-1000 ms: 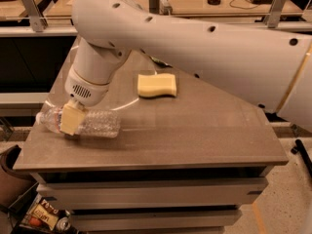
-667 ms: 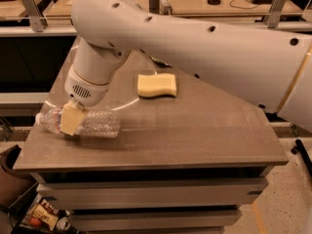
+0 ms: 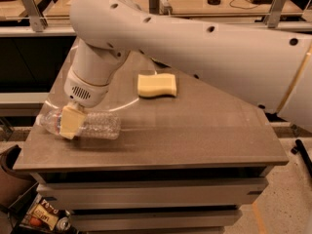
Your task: Knock water bottle over
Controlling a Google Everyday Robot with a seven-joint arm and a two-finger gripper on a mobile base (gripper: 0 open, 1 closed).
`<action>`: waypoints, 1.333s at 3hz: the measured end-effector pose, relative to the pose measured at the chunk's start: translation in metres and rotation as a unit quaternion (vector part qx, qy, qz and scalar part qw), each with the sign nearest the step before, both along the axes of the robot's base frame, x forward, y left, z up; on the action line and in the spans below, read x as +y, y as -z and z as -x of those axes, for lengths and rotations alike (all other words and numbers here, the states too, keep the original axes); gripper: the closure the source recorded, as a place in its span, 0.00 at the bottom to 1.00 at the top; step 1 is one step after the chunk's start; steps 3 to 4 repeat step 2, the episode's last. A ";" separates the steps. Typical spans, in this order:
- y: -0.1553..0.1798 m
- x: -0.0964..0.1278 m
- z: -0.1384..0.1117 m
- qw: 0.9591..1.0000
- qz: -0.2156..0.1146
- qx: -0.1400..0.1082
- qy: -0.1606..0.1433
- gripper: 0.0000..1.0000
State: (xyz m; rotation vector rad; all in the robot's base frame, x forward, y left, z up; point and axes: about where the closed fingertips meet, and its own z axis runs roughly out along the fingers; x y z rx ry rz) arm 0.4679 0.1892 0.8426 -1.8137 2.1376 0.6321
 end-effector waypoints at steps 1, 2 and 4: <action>-0.001 0.001 0.001 1.000 0.000 -0.001 -0.001 0.00; -0.001 0.001 0.001 1.000 0.000 -0.001 -0.001 0.00; -0.001 0.001 0.001 1.000 0.000 -0.001 -0.001 0.00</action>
Offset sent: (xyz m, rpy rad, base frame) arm -0.0010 0.0005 0.0004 -0.0004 -0.0012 0.0020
